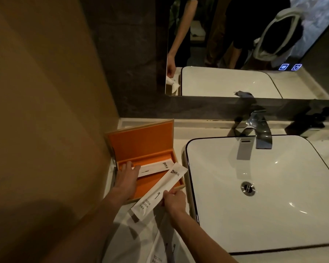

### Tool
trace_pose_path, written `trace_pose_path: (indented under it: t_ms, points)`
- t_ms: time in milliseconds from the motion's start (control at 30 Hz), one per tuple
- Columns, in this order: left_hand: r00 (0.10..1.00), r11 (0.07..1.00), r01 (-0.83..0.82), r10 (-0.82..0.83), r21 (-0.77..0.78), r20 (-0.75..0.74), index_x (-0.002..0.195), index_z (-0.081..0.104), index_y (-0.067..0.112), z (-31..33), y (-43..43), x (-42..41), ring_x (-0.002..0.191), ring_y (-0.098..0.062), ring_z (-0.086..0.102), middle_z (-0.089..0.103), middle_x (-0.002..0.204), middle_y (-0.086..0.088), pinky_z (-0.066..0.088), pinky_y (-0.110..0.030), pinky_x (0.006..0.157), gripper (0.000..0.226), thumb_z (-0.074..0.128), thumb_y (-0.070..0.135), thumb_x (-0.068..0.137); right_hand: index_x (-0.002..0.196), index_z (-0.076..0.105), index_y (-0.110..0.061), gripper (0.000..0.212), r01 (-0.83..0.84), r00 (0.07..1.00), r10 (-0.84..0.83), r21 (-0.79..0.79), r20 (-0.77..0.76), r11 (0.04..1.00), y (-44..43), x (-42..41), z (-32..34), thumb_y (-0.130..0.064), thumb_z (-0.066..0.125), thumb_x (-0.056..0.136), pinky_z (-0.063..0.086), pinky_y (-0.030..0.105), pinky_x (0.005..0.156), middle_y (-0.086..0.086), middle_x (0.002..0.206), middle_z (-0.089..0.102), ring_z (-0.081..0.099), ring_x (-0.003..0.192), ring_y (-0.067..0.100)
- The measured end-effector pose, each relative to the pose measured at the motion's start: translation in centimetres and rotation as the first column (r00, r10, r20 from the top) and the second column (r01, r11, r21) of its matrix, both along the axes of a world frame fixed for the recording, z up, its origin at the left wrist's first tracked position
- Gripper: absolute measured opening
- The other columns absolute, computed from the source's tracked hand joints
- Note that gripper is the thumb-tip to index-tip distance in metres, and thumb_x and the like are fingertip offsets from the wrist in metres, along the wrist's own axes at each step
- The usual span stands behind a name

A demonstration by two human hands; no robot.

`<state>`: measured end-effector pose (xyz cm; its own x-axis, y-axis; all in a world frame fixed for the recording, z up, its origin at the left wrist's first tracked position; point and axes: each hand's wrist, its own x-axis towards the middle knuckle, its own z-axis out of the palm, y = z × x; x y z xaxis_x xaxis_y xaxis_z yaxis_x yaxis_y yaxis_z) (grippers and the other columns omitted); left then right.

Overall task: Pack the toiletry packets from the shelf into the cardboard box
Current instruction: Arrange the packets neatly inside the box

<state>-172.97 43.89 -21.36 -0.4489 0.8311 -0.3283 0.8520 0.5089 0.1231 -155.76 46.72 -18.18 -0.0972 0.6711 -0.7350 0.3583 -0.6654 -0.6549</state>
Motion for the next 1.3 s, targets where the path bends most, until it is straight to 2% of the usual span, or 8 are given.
trace_pose_path:
  t_ms: [200,400,700,833,967,1067,1167,1300]
  points:
    - [0.999,1.0,-0.011,0.01,0.022,0.046,0.141,0.028,0.029,-0.4,-0.7,0.3,0.137,-0.031,0.024,0.026,0.147,-0.008,0.025,-0.048,0.114,0.063,0.06,0.03,0.087,0.087,0.059,-0.005,0.012,-0.015,1.0,0.016,-0.063,0.021,0.998,-0.1,-1.0,-0.8,-0.009,0.052,0.095,0.051,0.026,0.055,0.013,0.079,0.068,0.064,0.064,0.018]
    - [0.982,0.985,-0.114,0.092,0.13,0.165,0.134,0.042,0.024,-0.1,-1.3,0.7,0.129,-0.024,0.035,0.036,0.141,-0.005,0.037,-0.043,0.108,0.043,0.052,0.026,0.092,0.077,0.059,-0.009,0.016,-0.015,0.998,0.02,-0.08,0.065,0.997,0.0,-2.3,-1.6,-0.011,0.053,0.092,0.056,0.044,0.083,0.017,0.08,0.072,0.07,0.08,0.03]
    - [0.975,0.989,-0.003,-0.031,0.151,0.221,0.133,0.047,0.018,0.5,-3.7,2.2,0.12,-0.018,0.043,0.049,0.133,-0.002,0.037,-0.032,0.104,0.042,0.045,0.035,0.095,0.076,0.052,-0.002,0.017,0.097,0.991,-0.114,-0.215,-0.072,0.972,0.4,-3.7,-1.0,0.003,0.049,0.092,0.045,0.019,0.035,0.015,0.07,0.06,0.057,0.056,0.021]
    - [0.98,0.996,0.037,-0.053,0.085,0.192,0.136,0.045,0.021,0.2,-3.9,2.4,0.123,-0.018,0.04,0.048,0.135,-0.001,0.034,-0.032,0.106,0.043,0.045,0.037,0.096,0.073,0.051,-0.005,0.02,0.054,0.993,-0.074,-0.211,-0.089,0.976,0.9,-3.9,-1.7,0.002,0.049,0.092,0.049,0.024,0.045,0.012,0.07,0.058,0.058,0.058,0.021]
    - [0.983,0.997,0.065,-0.071,0.037,0.171,0.137,0.044,0.02,0.1,-3.7,2.6,0.129,-0.019,0.037,0.044,0.141,-0.001,0.03,-0.033,0.109,0.045,0.045,0.038,0.096,0.078,0.061,-0.008,0.015,-0.24,0.94,0.223,0.036,0.256,0.97,1.5,-3.7,-2.0,-0.011,0.055,0.091,0.054,0.032,0.063,0.011,0.081,0.067,0.062,0.073,0.023]
    - [0.98,0.997,0.079,-0.082,0.026,0.179,0.138,0.042,0.02,0.3,-3.5,2.9,0.131,-0.018,0.036,0.043,0.143,-0.001,0.027,-0.032,0.11,0.044,0.045,0.035,0.097,0.08,0.058,-0.012,0.017,-0.409,0.879,0.322,0.211,0.352,0.888,2.0,-2.9,-1.6,-0.019,0.051,0.094,0.042,0.021,0.052,0.005,0.082,0.064,0.057,0.07,0.016]
    - [0.982,0.997,0.076,-0.081,0.033,0.172,0.14,0.039,0.021,0.3,-3.5,3.2,0.132,-0.019,0.035,0.041,0.144,-0.001,0.027,-0.033,0.112,0.044,0.044,0.031,0.097,0.085,0.059,-0.014,0.017,-0.525,0.836,0.379,0.373,0.398,0.765,2.5,-2.1,-1.4,-0.021,0.049,0.097,0.055,0.027,0.072,0.005,0.089,0.067,0.063,0.078,0.015]
    - [0.986,0.995,0.1,-0.1,0.012,0.136,0.144,0.031,0.023,0.0,-3.8,4.0,0.14,-0.021,0.025,0.03,0.153,-0.002,0.019,-0.036,0.117,0.047,0.039,0.032,0.099,0.118,0.057,-0.014,0.026,-0.83,0.545,0.541,0.504,0.64,0.24,3.6,-1.5,-1.8,-0.024,0.054,0.094,0.044,0.029,0.096,0.006,0.12,0.058,0.052,0.111,0.019]
